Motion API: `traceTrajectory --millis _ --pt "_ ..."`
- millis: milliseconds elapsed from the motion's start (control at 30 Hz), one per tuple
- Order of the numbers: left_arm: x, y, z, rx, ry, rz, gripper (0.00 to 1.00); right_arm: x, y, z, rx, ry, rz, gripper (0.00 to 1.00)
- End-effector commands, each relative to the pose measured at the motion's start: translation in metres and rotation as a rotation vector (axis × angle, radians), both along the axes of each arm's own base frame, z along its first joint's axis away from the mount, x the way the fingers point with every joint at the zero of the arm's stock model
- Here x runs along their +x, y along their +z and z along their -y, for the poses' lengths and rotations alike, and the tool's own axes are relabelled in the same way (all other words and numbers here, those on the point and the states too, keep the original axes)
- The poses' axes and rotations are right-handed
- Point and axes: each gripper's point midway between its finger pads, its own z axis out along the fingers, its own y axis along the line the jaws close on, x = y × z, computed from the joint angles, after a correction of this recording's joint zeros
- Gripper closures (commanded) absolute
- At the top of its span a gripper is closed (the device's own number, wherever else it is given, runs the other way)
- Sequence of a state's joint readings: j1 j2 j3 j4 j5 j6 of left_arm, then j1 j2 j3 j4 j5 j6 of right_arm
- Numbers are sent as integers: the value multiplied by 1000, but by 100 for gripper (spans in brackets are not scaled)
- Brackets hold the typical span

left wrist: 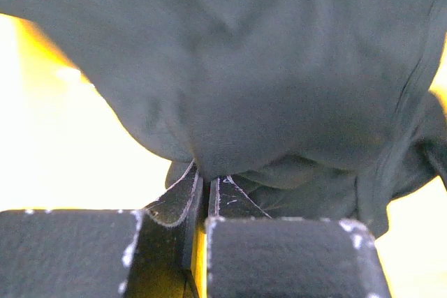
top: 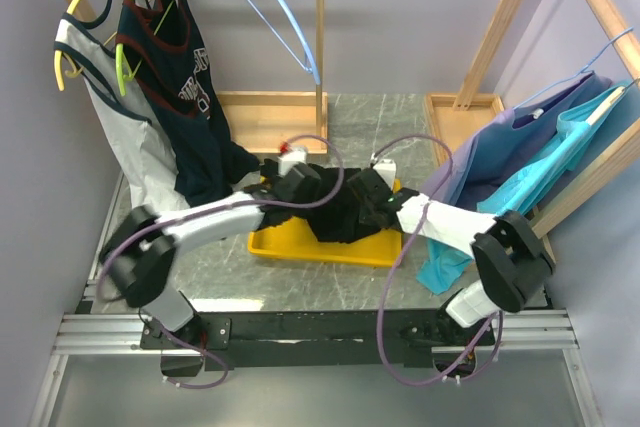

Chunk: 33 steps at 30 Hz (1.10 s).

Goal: Place the tank top on the hanger

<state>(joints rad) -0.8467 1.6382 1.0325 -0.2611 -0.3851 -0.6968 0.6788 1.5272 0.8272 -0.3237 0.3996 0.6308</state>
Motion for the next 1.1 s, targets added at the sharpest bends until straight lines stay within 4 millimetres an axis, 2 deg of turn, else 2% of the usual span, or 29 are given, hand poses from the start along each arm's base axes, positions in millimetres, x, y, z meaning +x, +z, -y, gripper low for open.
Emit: traceTrajectory --millis 0,67,100,133,167,233,267,300,367,433,500,533,567,600,667,700,767,800,967,1067 --pt "18 97 -69 -55 268 232 99 25 85 -7 72 -20 188 100" --pt "21 108 -89 -92 290 242 99 29 116 -6 98 -21 245 100" --pt "20 117 -97 -115 296 259 98 30 124 -6 101 -21 259 100" --pt "24 117 -106 -118 308 258 96 30 131 -5 103 -21 267 100" --pt "24 116 -107 -118 292 250 94 32 138 -6 107 -17 279 100" --pt "25 113 -102 -119 270 228 74 32 133 -8 99 -13 264 100" --pt "23 110 -94 -138 232 200 58 31 126 -8 96 -11 246 91" --pt "23 108 -85 -157 202 192 37 29 118 -9 95 -5 229 84" --pt "17 109 -68 -188 120 191 33 21 95 -11 102 4 184 73" --pt "1 111 -36 -231 -17 179 30 18 85 -12 117 7 170 68" --pt "-9 105 -13 -201 -99 145 31 11 69 -13 127 16 133 66" --pt "-21 93 -4 -167 -136 105 32 8 60 -13 121 18 112 64" --pt "-24 86 2 -152 -156 89 33 7 56 -13 120 13 102 59" --pt "-28 69 9 -128 -183 54 34 6 51 -12 115 11 92 55" --pt "-37 48 20 -111 -233 -10 35 4 39 -10 109 -6 78 45" --pt "-38 28 24 -75 -242 -51 34 3 36 -9 109 -12 74 44" --pt "-43 10 33 -42 -266 -82 30 1 25 -8 108 -31 61 43" --pt "-44 -5 38 -19 -274 -109 25 1 22 -8 108 -33 57 43" --pt "-49 -33 52 31 -276 -141 17 -2 -10 -15 108 -36 -13 43" --pt "-47 -45 51 49 -247 -141 23 -1 -19 -16 110 -43 -20 49"
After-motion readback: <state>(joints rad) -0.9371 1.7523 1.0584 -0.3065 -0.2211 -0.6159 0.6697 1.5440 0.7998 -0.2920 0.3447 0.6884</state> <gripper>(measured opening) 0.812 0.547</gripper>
